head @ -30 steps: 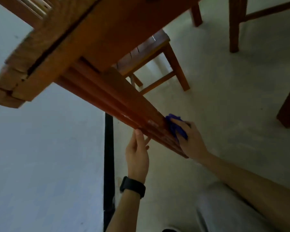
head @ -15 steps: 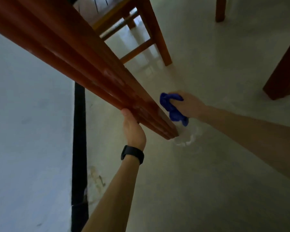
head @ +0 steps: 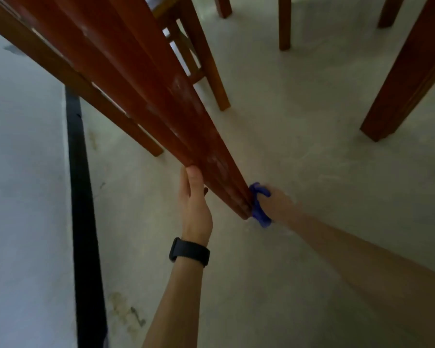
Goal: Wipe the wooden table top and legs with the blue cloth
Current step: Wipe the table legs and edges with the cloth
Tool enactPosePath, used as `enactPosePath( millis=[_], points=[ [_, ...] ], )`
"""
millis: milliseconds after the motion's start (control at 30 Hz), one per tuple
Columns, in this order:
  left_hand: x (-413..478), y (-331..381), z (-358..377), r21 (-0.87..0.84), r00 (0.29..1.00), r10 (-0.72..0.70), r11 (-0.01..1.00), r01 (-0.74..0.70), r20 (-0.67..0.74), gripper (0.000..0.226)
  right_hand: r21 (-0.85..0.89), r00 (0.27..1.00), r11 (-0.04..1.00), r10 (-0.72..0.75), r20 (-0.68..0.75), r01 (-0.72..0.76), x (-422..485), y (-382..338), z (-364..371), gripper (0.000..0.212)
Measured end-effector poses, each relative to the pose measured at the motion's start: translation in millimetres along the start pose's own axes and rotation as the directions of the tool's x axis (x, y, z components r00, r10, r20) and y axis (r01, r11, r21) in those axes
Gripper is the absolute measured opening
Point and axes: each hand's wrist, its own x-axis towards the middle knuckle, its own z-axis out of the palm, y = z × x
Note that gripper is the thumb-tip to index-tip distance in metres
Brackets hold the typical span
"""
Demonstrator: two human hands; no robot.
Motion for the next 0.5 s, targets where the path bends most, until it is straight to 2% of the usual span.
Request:
enactPosePath(
  millis=[67, 133, 167, 200, 267, 333, 400, 433, 467, 500],
  points=[
    [4.0, -0.4, -1.5, -0.027, 1.000, 0.017, 1.000, -0.016, 0.010, 0.058, -0.054, 0.983, 0.998, 0.047, 0.180, -0.037, -14.5, -2.2, -13.5, 0.030],
    [12.0, 3.9, -4.4, -0.088, 1.000, 0.002, 0.996, -0.002, 0.000, 0.049, 0.105, 0.975, 0.991, 0.054, 0.215, -0.078, -29.1, -9.4, -39.6, 0.023],
    [15.0, 10.3, -5.5, -0.100, 1.000, 0.002, 0.995, -0.002, 0.000, 0.048, 0.221, 0.988, 0.973, 0.027, 0.155, -0.061, -36.7, -18.6, -54.5, 0.018],
    [17.9, 15.2, -7.0, -0.134, 1.000, 0.005, 0.991, -0.006, -0.009, 0.049, 0.302, 0.999, 0.953, -0.001, 0.032, -0.009, -45.2, -31.1, -70.3, 0.014],
    [19.2, 27.7, -10.4, -0.161, 1.000, 0.020, 0.987, -0.020, 0.002, 0.050, 0.419, 0.983, 0.898, -0.067, -0.170, 0.133, -65.1, -63.3, -98.1, 0.009],
    [20.0, 47.7, -10.8, -0.172, 0.997, 0.080, 0.982, -0.080, -0.004, 0.053, 0.539, 0.948, 0.787, -0.184, -0.260, 0.300, -86.8, -105.5, -122.2, 0.017],
    [19.5, 62.1, -16.9, -0.196, 0.991, 0.134, 0.971, -0.135, -0.019, 0.048, 0.487, 0.847, 0.709, -0.312, -0.431, 0.509, -114.5, -153.6, -137.6, 0.023],
    [16.8, 70.3, -21.2, -0.213, 0.986, 0.166, 0.963, -0.165, -0.014, 0.041, 0.379, 0.747, 0.680, -0.387, -0.542, 0.627, -131.5, -179.1, -142.3, 0.027],
    [14.3, 78.4, -25.7, -0.251, 0.981, 0.196, 0.949, -0.191, -0.004, 0.036, 0.223, 0.611, 0.645, -0.473, -0.635, 0.731, -148.7, -204.1, -145.9, 0.032],
    [11.7, 85.4, -30.3, -0.282, 0.973, 0.232, 0.934, -0.220, 0.011, 0.036, 0.038, 0.444, 0.586, -0.569, -0.692, 0.809, -167.5, -228.2, -148.8, 0.038]
  ],
)
